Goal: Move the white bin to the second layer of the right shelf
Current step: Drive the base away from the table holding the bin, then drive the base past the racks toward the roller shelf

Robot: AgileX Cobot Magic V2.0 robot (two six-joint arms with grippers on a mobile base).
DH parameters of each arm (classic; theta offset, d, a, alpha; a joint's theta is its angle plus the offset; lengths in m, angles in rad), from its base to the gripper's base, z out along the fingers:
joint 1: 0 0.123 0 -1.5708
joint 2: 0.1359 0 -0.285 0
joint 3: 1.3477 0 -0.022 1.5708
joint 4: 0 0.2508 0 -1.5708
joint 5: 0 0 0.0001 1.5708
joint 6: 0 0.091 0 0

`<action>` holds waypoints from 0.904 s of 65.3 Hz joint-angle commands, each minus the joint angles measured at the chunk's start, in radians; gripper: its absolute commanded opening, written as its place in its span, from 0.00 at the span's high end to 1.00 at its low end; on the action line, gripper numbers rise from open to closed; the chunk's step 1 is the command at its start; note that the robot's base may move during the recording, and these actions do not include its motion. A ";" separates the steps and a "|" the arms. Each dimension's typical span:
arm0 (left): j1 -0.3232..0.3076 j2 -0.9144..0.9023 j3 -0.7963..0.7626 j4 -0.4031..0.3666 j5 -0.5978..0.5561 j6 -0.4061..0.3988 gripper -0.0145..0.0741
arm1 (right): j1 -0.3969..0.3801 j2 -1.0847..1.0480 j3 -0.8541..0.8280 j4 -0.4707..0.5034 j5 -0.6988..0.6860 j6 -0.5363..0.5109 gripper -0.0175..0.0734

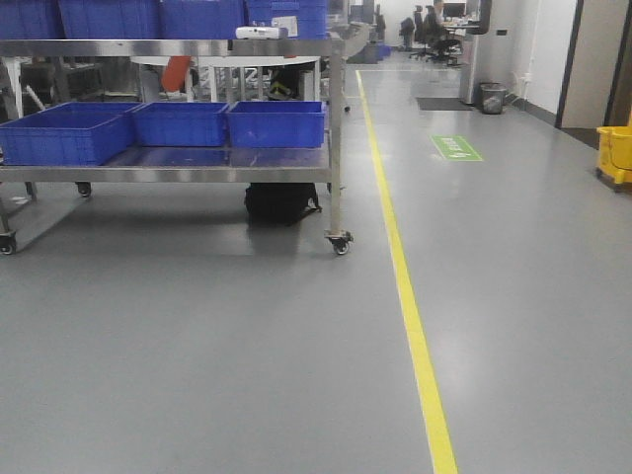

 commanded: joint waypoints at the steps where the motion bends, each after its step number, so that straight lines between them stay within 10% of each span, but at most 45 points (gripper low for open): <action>1: -0.004 -0.016 0.037 0.000 -0.086 -0.003 0.74 | -0.005 0.002 -0.028 0.004 -0.091 -0.003 0.75; 59: -0.004 -0.016 0.037 0.000 -0.086 -0.003 0.74 | -0.005 0.002 -0.028 0.004 -0.091 -0.003 0.75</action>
